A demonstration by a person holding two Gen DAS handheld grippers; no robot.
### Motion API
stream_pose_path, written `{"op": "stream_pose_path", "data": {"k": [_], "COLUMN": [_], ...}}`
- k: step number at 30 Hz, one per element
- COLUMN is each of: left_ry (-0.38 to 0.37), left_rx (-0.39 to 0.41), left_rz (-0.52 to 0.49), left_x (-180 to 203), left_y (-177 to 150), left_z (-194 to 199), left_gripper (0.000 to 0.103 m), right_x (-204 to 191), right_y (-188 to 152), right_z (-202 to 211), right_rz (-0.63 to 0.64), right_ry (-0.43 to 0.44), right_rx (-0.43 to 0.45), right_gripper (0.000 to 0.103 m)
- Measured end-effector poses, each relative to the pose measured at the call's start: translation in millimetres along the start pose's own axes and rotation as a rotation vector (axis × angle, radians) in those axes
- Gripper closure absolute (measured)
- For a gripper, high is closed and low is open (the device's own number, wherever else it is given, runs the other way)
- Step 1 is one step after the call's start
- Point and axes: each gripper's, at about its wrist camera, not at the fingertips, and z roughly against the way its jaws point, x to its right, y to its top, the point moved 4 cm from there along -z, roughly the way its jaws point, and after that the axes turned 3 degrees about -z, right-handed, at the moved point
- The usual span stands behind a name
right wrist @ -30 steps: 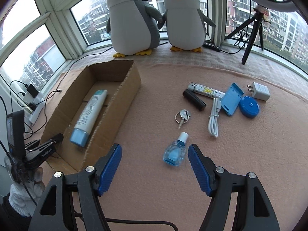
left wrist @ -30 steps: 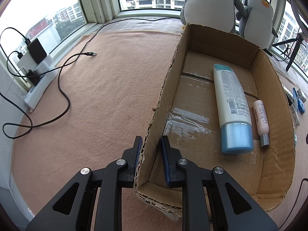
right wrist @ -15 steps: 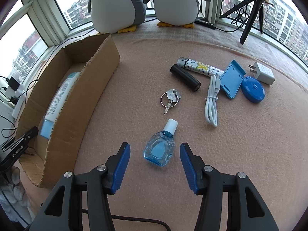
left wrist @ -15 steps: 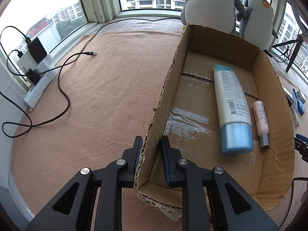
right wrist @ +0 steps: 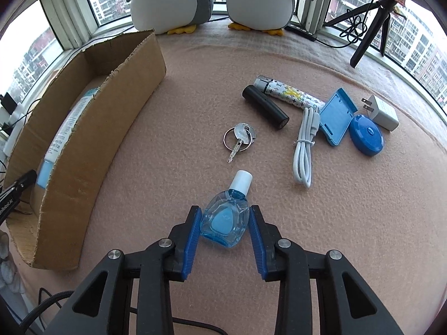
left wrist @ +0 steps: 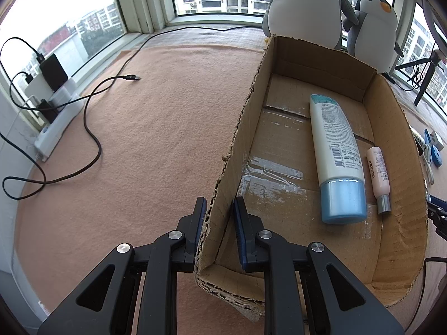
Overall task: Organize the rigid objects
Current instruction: 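Grasp the blue eye-drop bottle with the right tool, then carry the eye-drop bottle into the box and release it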
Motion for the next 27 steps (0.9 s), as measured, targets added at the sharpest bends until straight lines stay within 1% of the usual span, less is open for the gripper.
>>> {"op": "stream_pose_path", "data": {"k": [6,15,20,27], "left_ry": [0.0,0.0,0.001,0.001], "left_rx": [0.0,0.0,0.001,0.002], "left_rz": [0.0,0.0,-0.001,-0.001], "left_x": [0,0,0,0], "left_y": [0,0,-1,-1], "left_z": [0,0,0,0], "left_gripper": [0.085,0.085,0.085,0.085], "right_x": [3,4,-12,-48], "right_y": [-3,-3,7,33], "right_z": [6,27,47,70], "right_rz": [-0.01,-0.011,0.009,0.08], "right_ry": [0.029,0.055,0.095,0.15], "right_rx": [0.021,0.066,0.105,0.166], "right_gripper": [0.072,0.072,0.072,0.072]}}
